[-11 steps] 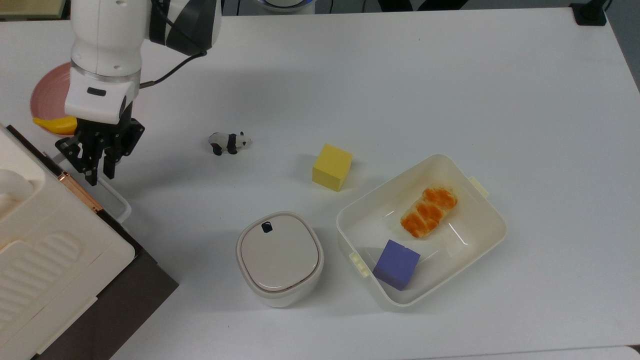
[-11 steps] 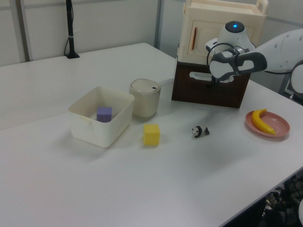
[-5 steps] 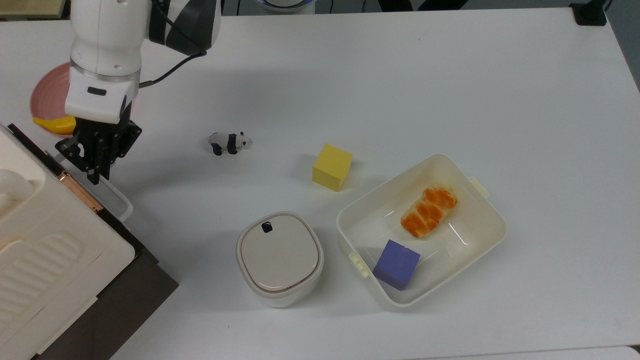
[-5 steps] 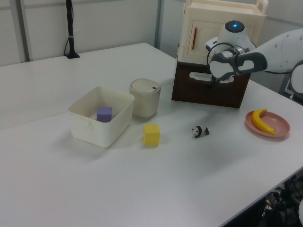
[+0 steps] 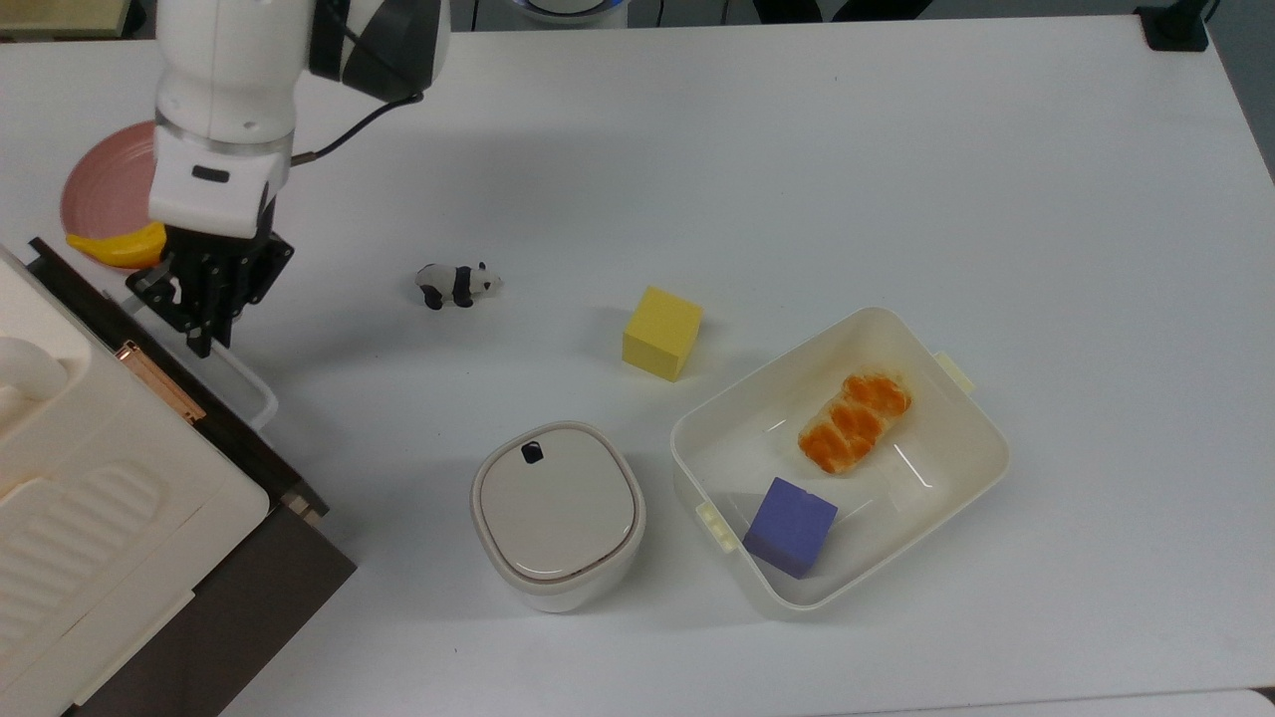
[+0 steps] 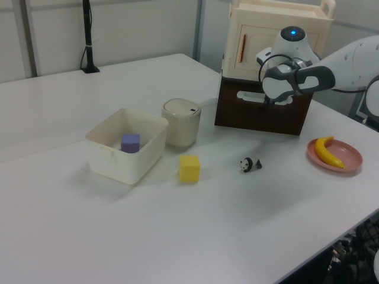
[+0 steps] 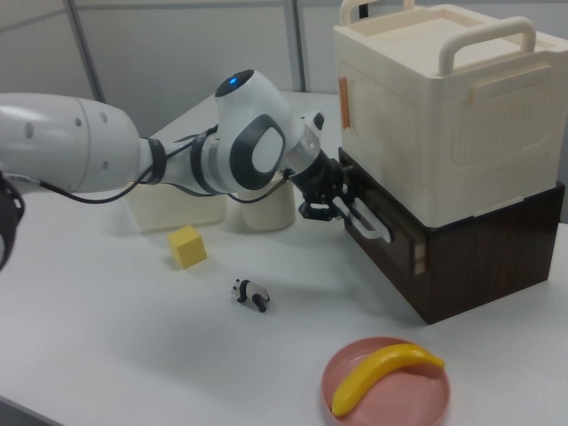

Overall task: Slide open the drawer
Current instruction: 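Pull the drawer handle outward away from the drawer unit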

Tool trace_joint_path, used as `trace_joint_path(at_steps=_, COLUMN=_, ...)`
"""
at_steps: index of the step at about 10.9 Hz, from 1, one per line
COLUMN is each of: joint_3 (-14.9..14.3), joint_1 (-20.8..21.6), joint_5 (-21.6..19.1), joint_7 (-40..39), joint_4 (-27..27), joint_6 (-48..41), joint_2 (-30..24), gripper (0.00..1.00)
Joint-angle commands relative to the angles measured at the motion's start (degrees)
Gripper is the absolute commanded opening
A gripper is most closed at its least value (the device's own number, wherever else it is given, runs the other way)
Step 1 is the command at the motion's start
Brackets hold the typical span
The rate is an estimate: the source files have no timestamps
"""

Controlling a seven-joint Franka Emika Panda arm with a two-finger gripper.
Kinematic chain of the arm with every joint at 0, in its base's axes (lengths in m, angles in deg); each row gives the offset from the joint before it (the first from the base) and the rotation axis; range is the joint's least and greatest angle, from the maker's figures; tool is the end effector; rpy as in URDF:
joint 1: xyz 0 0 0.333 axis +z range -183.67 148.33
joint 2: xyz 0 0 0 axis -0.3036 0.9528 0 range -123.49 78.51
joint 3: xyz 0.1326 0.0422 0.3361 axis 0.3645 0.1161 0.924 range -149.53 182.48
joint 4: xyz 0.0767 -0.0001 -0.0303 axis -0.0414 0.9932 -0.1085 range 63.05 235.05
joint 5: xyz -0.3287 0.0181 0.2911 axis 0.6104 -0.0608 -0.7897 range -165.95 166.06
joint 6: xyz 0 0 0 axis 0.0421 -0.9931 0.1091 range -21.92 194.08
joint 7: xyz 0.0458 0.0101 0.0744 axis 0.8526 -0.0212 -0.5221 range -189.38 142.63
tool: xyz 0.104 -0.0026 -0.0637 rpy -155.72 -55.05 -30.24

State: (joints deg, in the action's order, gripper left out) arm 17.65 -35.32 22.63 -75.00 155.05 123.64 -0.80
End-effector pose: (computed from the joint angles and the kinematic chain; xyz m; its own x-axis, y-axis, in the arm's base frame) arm 0.7333 -0.2186 0.4439 0.6412 0.7672 -0.0133 0.6601 -0.5426 0.5195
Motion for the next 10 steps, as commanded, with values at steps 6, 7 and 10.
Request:
trace_joint_path(at_steps=6, joint_3=-0.3, joint_1=8.7, joint_5=0.0, joint_7=6.0, joint_4=22.2, joint_6=-2.5, joint_2=-17.0, gripper=0.03)
trace_joint_path(at_steps=7, joint_3=-0.3, joint_1=8.8, joint_5=0.0, joint_7=6.0, joint_4=22.0, joint_6=-2.5, joint_2=-16.9, gripper=0.03)
trace_joint_path(at_steps=10, joint_3=-0.3, joint_1=8.6, joint_5=-0.2, joint_7=6.0, joint_4=21.5, joint_6=-2.6, joint_2=-16.9, gripper=0.20)
